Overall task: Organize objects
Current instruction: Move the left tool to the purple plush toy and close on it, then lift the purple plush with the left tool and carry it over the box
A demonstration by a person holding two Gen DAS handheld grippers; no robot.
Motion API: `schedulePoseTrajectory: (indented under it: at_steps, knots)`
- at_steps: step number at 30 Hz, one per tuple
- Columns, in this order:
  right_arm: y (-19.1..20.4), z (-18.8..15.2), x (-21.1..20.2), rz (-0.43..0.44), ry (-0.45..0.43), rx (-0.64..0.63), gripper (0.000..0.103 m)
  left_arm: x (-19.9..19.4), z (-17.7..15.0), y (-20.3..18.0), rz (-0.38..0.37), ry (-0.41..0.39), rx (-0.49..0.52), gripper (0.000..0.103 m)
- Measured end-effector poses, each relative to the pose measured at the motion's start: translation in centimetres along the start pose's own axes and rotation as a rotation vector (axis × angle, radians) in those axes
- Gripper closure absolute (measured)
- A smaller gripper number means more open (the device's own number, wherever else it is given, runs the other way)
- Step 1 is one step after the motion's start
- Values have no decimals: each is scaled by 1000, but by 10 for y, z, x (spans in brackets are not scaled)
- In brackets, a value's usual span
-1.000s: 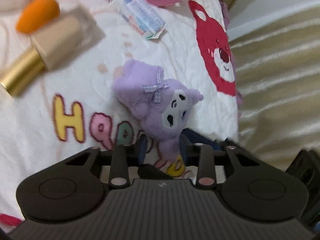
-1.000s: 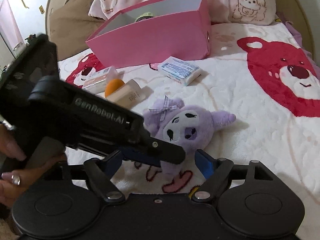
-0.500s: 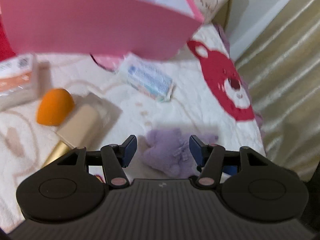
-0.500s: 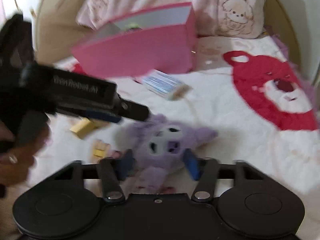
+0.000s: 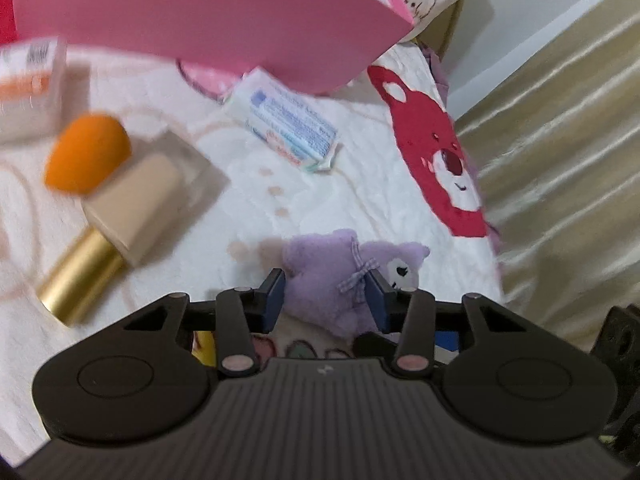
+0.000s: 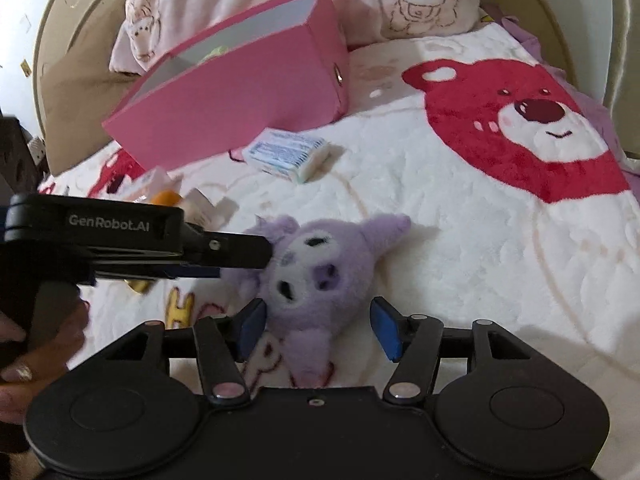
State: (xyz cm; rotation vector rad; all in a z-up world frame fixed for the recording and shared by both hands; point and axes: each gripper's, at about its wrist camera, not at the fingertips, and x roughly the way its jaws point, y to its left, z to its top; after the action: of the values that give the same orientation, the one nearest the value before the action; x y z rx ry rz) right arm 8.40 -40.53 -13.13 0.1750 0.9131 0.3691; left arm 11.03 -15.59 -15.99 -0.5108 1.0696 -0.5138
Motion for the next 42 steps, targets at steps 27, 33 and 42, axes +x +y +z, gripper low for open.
schedulePoseTrajectory:
  at_steps: [27, 33, 42]
  knots:
    - [45, 26, -42, -42, -28, -223, 44, -75, -10, -49, 36, -99, 111, 61]
    - [64, 53, -56, -9, -45, -260, 44, -107, 8, -63, 74, -151, 127, 61]
    - [94, 109, -64, 34, -91, -330, 45, -145, 53, -71, 98, -225, 139, 61]
